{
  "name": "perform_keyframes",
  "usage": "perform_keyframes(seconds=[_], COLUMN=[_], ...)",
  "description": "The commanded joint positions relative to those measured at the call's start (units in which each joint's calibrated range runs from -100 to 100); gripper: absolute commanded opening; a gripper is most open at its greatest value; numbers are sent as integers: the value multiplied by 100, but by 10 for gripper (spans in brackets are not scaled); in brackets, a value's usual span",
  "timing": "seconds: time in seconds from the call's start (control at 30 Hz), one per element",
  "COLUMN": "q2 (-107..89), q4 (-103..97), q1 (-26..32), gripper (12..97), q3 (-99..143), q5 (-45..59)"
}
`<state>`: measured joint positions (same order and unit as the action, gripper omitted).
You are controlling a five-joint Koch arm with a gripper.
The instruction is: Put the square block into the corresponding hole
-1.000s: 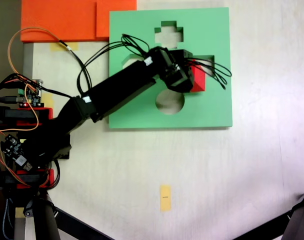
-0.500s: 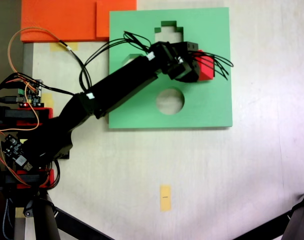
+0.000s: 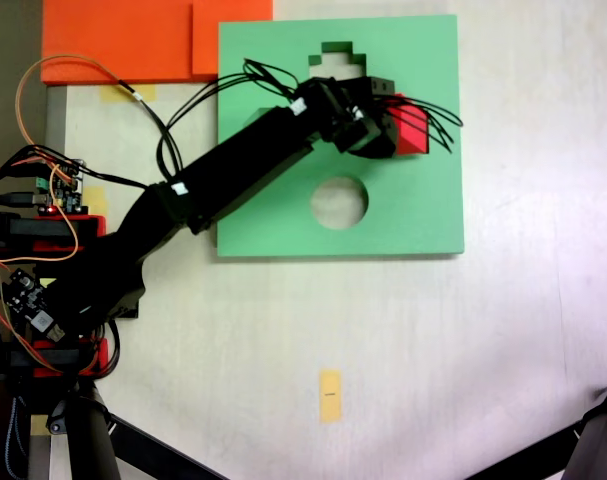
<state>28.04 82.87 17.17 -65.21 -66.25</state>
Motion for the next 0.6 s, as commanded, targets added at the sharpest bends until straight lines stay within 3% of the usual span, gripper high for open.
perform_keyframes(seconds=[0.0,0.57], q2=[-11,492], q4=[-425,-482], q1=[44,-34], gripper=[261,260], q3=[-408,-418], q5=[-63,-171])
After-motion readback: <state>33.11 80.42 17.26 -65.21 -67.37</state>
